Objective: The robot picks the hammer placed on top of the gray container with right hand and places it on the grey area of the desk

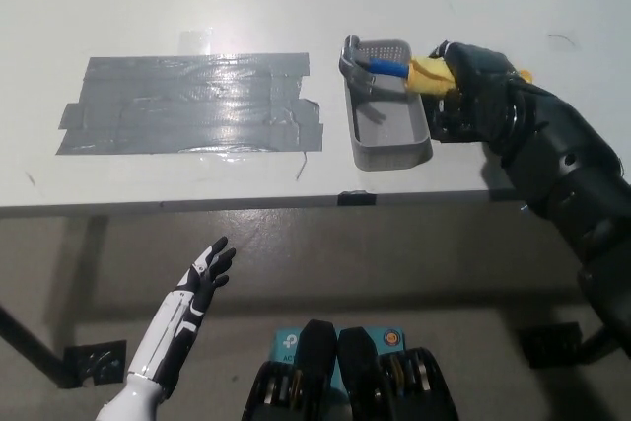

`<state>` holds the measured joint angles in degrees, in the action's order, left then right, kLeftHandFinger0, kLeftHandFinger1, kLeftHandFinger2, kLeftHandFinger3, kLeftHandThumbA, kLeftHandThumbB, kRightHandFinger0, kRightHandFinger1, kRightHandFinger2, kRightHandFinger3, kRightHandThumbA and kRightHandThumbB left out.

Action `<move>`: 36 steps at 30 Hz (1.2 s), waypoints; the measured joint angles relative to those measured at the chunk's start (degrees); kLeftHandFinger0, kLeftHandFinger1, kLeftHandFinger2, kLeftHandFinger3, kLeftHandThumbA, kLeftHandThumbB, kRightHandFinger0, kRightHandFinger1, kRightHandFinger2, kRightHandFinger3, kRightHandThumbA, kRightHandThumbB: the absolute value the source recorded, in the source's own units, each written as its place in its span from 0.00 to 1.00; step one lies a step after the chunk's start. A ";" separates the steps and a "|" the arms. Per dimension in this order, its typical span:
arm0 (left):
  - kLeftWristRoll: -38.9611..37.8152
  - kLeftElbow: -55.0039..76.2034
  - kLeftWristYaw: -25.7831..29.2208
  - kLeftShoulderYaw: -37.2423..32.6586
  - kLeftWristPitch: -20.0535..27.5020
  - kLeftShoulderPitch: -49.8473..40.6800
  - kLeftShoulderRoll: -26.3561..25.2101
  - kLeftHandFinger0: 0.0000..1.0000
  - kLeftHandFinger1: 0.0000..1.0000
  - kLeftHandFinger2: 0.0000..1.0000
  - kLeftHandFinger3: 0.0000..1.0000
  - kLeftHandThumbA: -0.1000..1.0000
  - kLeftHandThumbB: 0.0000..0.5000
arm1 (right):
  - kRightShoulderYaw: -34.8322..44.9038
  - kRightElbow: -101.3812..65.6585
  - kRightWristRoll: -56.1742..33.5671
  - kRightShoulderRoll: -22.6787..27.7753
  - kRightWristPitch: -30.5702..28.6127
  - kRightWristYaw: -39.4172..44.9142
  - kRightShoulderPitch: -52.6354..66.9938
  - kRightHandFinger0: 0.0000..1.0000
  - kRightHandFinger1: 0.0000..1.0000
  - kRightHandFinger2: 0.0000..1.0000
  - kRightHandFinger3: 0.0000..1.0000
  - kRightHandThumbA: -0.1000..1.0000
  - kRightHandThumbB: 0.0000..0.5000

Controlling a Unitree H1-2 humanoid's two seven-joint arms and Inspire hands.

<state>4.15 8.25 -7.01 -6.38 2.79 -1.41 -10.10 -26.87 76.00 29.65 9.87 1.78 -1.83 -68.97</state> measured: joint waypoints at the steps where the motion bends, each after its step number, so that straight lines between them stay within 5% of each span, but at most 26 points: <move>1: 0.00 0.00 0.00 0.00 0.00 0.01 0.00 1.00 1.00 1.00 1.00 1.00 0.36 | 0.36 0.00 -0.01 0.00 -0.23 -0.55 -0.02 0.00 0.46 0.88 1.00 0.00 0.19; 5: 0.00 0.05 -0.02 0.00 -0.02 0.15 -0.01 1.00 1.00 1.00 1.00 1.00 0.35 | 2.03 -0.34 -0.06 0.00 -1.25 -3.54 -0.73 0.00 0.51 0.84 0.95 0.00 0.19; 13: -0.02 0.20 -0.63 0.00 -0.02 0.29 -0.35 1.00 1.00 1.00 1.00 1.00 0.32 | 3.48 -1.99 0.06 -0.11 -2.82 -8.10 -5.97 0.03 0.56 0.94 1.00 0.00 0.29; 21: 0.00 0.44 -1.01 -0.02 -0.02 0.28 -0.72 1.00 1.00 1.00 1.00 1.00 0.34 | 2.66 -1.47 0.61 -3.45 -3.97 -10.83 -9.60 0.00 0.43 0.78 0.83 0.00 0.38; 24: 0.02 0.45 -1.01 -0.06 -0.02 0.32 -0.72 1.00 1.00 1.00 1.00 1.00 0.33 | 1.15 -0.78 1.25 -6.74 -4.16 -11.94 -9.64 0.00 0.44 0.82 0.90 0.00 0.34; 26: 0.04 0.47 -1.01 -0.09 -0.01 0.31 -0.73 1.00 1.00 1.00 1.00 1.00 0.32 | 0.35 -0.17 1.64 -9.06 -4.18 -12.24 -9.65 0.00 0.38 0.81 0.80 0.00 0.37; 29: 0.04 1.16 -1.02 -0.14 -0.02 0.23 -0.74 1.00 1.00 1.00 1.00 1.00 0.33 | -0.37 0.50 2.19 -12.06 -4.26 -12.52 -9.65 0.00 0.37 0.83 0.80 0.00 0.35; 30: 0.04 1.42 -1.03 -0.17 -0.02 0.24 -0.74 1.00 1.00 1.00 1.00 1.00 0.33 | -0.64 0.87 2.36 -13.29 -4.25 -12.57 -9.66 0.00 0.36 0.82 0.70 0.00 0.35; 33: 0.00 1.71 -1.07 -0.26 -0.06 0.17 -0.74 1.00 1.00 1.00 1.00 1.00 0.34 | -0.80 1.65 2.42 -15.62 -4.23 -12.56 -9.75 0.00 0.32 0.75 0.61 0.00 0.45; 34: -0.04 1.88 -1.15 -0.28 -0.07 0.10 -0.75 1.00 1.00 1.00 1.00 1.00 0.36 | -0.80 2.11 2.40 -16.49 -4.22 -12.56 -9.86 0.00 0.31 0.75 0.62 0.00 0.45; 35: -0.05 1.99 -1.20 -0.30 -0.07 0.08 -0.75 1.00 1.00 1.00 1.00 1.00 0.35 | -0.80 2.44 2.40 -17.18 -4.17 -12.53 -9.92 0.03 0.38 0.84 0.83 0.00 0.53; 36: -0.06 2.03 -1.24 -0.30 -0.07 0.04 -0.78 1.00 1.00 1.00 1.00 1.00 0.34 | -0.80 2.64 2.40 -17.63 -4.09 -12.51 -9.99 0.00 0.30 0.67 0.70 0.00 0.51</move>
<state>4.09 10.28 -8.25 -6.68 2.71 -1.37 -10.88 -27.67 78.64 32.06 -7.76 -2.31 -14.34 -78.95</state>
